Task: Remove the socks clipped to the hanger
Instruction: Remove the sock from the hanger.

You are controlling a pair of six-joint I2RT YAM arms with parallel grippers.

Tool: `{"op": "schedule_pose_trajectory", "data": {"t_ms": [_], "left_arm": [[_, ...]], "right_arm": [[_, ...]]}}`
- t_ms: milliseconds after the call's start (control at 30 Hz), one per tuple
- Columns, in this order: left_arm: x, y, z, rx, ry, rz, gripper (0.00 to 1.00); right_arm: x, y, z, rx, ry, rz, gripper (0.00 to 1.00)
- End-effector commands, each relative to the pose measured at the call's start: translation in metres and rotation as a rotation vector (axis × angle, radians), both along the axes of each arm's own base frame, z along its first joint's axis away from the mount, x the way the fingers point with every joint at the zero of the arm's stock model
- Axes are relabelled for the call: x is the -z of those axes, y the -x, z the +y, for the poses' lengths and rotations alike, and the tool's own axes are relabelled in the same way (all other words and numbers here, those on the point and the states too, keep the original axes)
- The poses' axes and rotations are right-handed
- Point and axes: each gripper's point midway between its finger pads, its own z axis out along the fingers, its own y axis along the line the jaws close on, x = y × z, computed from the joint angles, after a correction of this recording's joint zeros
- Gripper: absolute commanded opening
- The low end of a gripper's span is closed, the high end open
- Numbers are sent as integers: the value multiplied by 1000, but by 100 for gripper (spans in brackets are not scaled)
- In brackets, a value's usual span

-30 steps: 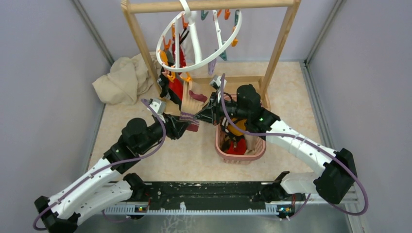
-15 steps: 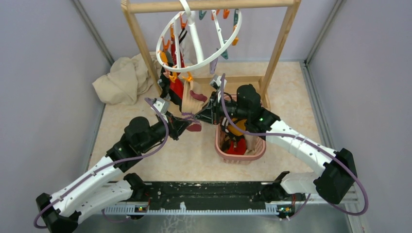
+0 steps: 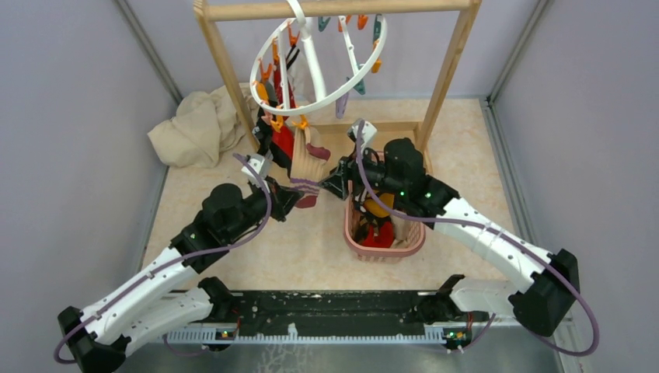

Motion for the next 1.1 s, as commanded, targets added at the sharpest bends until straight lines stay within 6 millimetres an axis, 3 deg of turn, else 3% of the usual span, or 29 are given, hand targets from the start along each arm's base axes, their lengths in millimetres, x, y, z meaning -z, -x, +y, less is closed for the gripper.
{"op": "schedule_pose_trajectory", "data": {"t_ms": [0, 133, 200, 333, 600, 767, 933, 1067], "left_arm": [[-12, -10, 4, -55, -8, 1, 1], [-9, -15, 0, -60, -24, 14, 1], [-8, -17, -3, -57, -27, 17, 1], [-9, -21, -9, -53, -33, 22, 1], [-12, -23, -11, -49, -39, 17, 1], [-14, -23, -12, -47, -33, 14, 1], [-14, -22, -9, -53, -35, 8, 1], [-13, -21, -6, -60, -37, 5, 1]], "right_arm": [[-57, -15, -32, 170, -44, -199, 52], [-74, -13, -47, 219, -54, -313, 52], [-92, -7, -52, 245, -100, -396, 52], [-107, -2, -55, 285, -140, -487, 52], [-124, -6, -25, 296, -130, -611, 52], [-132, -19, -10, 309, -114, -654, 54], [-144, -29, 7, 291, -99, -675, 59], [-154, -36, 13, 309, -103, -699, 69]]}}
